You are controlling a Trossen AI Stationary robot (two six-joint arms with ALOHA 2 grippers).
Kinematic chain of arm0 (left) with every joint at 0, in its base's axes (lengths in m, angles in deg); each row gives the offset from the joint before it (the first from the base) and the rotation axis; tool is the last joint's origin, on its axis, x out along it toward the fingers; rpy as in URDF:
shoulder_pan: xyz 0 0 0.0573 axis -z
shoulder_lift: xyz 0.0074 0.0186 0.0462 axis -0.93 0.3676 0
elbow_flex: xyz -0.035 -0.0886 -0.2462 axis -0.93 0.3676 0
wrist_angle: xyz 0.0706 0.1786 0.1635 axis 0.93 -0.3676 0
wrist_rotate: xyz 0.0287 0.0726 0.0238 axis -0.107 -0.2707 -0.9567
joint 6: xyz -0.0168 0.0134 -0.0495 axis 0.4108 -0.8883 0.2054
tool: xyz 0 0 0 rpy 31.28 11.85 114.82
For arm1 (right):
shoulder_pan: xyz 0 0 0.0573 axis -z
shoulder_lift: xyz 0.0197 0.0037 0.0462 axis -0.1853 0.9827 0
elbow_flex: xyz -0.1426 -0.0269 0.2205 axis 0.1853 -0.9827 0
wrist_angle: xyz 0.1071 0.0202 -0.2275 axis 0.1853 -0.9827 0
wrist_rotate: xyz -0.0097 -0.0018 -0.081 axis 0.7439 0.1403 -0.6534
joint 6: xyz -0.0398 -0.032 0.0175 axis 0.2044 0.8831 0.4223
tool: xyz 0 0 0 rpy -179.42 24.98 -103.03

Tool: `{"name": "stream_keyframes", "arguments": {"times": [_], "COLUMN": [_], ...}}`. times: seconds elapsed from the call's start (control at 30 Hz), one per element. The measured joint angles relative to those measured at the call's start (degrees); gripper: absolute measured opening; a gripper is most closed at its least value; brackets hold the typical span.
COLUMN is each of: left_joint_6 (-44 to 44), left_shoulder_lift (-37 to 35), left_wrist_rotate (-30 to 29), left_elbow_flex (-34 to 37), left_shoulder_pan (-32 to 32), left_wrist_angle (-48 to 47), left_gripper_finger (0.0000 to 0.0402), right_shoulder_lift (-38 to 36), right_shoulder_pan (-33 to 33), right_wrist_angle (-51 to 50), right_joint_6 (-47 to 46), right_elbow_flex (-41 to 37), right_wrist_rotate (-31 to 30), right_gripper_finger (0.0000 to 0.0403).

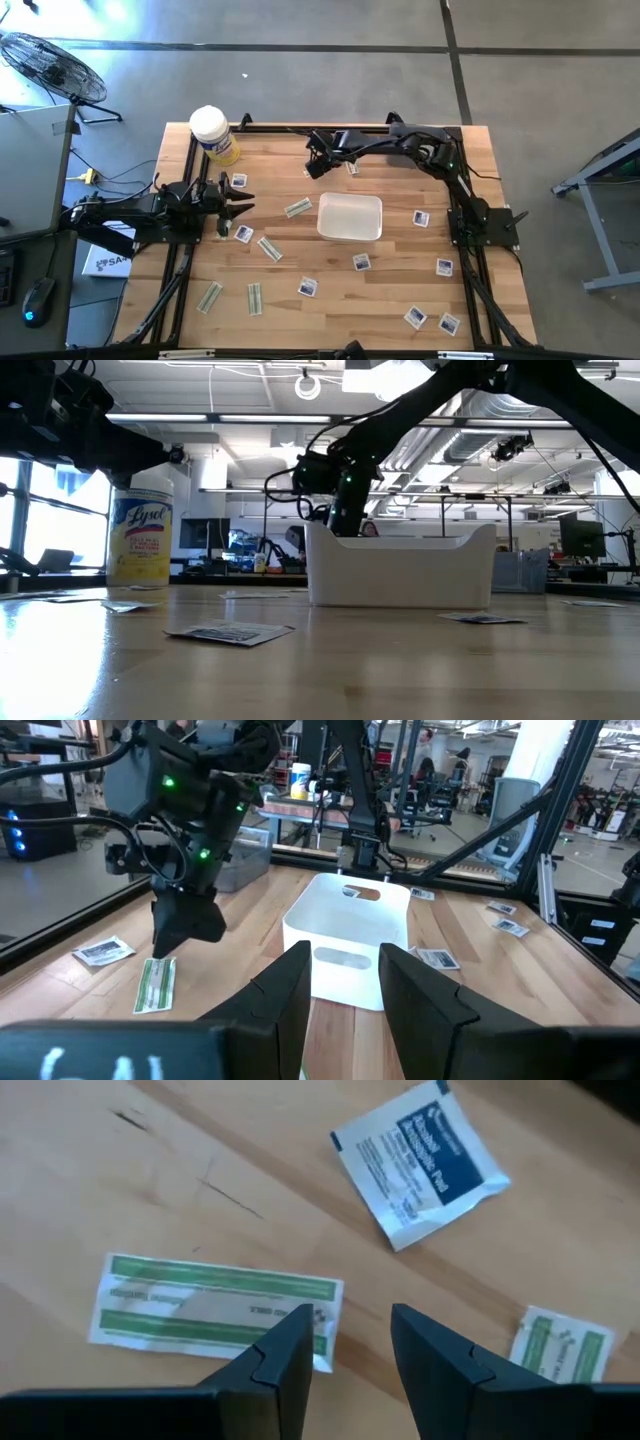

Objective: Pick & Place First Aid Supplies
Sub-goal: Put the green bandage into the black bin

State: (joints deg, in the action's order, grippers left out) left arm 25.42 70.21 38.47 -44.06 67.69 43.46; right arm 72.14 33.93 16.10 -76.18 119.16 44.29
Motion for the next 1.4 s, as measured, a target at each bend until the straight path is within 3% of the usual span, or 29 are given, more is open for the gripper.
{"name": "stream_keyframes", "arguments": {"times": [0.43, 0.6, 0.93, 1.1, 1.3, 1.4], "left_joint_6": [0.0, 0.0, 0.0, 0.0, 0.0, 0.0], "left_shoulder_lift": [0.0, 0.0, 0.0, 0.0, 0.0, 0.0], "left_wrist_rotate": [0.0, 0.0, 0.0, 0.0, 0.0, 0.0], "left_elbow_flex": [0.0, 0.0, 0.0, 0.0, 0.0, 0.0], "left_shoulder_pan": [0.0, 0.0, 0.0, 0.0, 0.0, 0.0], "left_wrist_angle": [0.0, 0.0, 0.0, 0.0, 0.0, 0.0], "left_gripper_finger": [0.0119, 0.0119, 0.0119, 0.0119, 0.0119, 0.0119], "right_shoulder_lift": [2.1, 2.5, -0.5, -0.7, -0.9, -0.9], "right_shoulder_pan": [1.6, 1.5, 1.6, 1.6, 1.9, 1.9], "right_wrist_angle": [0.5, 0.2, -11.6, -12.5, -9.2, -10.1], "right_joint_6": [3.6, 4.8, 5.9, 3.1, 0.2, -0.1], "right_elbow_flex": [0.2, 0.3, -0.1, -0.2, -0.2, -0.2], "right_wrist_rotate": [2.3, 0.4, -3.2, -4.1, 2.0, 1.7], "right_gripper_finger": [0.0131, 0.0131, 0.0131, 0.0131, 0.0131, 0.0131]}}
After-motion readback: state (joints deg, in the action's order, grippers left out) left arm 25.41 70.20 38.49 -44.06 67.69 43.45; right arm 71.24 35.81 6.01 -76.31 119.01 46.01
